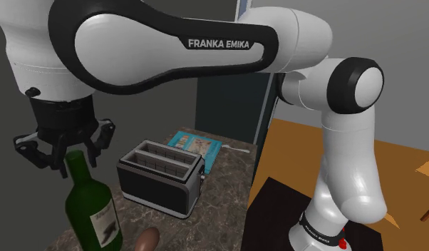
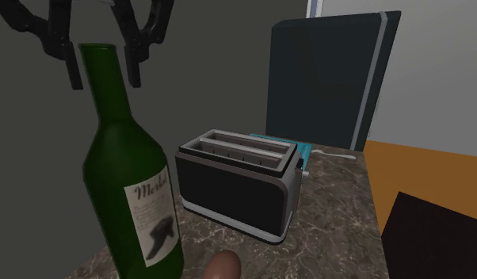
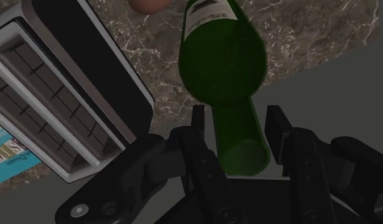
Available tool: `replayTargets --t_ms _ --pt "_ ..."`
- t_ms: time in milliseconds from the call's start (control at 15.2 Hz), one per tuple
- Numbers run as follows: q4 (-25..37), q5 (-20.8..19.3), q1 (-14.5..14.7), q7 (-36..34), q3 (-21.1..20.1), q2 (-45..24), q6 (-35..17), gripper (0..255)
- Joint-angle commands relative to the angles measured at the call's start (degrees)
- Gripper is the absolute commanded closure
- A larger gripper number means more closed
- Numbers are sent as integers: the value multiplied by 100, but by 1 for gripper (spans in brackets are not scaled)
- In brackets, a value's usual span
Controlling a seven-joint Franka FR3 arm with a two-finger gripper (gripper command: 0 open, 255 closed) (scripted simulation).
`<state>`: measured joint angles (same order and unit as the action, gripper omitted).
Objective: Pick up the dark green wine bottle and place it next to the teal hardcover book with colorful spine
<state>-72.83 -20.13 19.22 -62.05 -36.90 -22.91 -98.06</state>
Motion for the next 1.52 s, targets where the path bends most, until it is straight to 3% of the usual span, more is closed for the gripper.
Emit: replayTargets --t_ms 0,132,462,792,1452 --pt "288 -43 86 10 6 -83 208 255" --pt "460 -64 133 24 9 -123 341 255" --pt "-1142 725 -891 666 -29 1118 -290 255" --pt "-2300 1492 -1543 1536 220 2194 -670 255" --pt "-3846 2413 -2099 3289 1215 3723 -926 255"
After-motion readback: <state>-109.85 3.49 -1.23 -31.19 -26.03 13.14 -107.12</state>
